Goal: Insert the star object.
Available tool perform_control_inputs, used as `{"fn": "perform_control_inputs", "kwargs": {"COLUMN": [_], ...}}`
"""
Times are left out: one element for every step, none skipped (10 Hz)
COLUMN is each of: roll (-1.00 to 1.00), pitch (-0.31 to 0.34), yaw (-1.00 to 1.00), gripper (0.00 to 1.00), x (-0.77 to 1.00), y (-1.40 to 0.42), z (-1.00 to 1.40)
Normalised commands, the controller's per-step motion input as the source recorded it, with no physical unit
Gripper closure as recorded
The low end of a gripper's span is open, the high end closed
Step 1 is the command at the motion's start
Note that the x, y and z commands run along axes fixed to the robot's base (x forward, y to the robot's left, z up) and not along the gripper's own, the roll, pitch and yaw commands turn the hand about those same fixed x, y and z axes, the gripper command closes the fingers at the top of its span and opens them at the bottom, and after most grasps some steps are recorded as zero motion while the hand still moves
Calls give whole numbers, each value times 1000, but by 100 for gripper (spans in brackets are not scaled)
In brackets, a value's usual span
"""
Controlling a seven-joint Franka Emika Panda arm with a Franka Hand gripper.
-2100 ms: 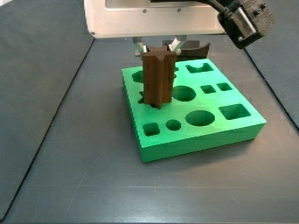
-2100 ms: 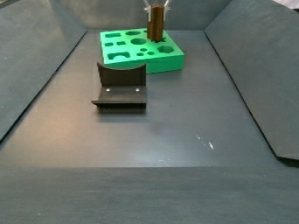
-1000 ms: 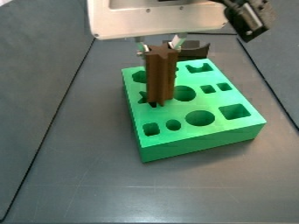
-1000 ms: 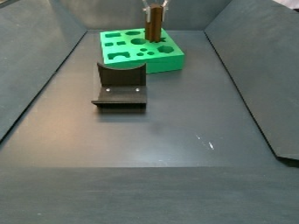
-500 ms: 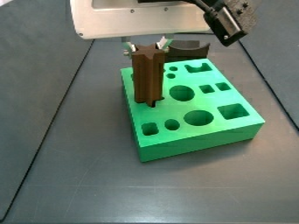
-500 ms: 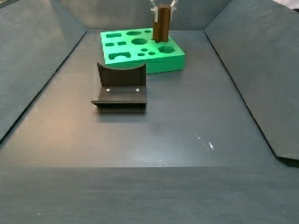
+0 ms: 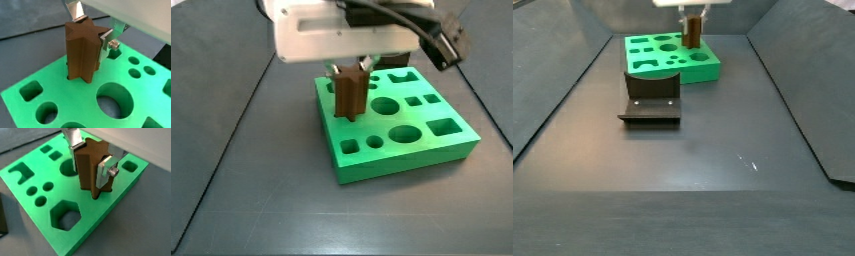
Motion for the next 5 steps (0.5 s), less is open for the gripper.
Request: {"fn": "perform_control_inputs", "kwargs": {"roll": [40,43,9,-23,-83], "pitch": [-4,0,0,-124,0], "yaw": [49,0,0,0,0], "gripper": [100,100,100,100,100], "x": [271,406,343,0,0], "y": [0,0,63,0,66], "z": [-1000,-1000,-1000,-294,-26]}}
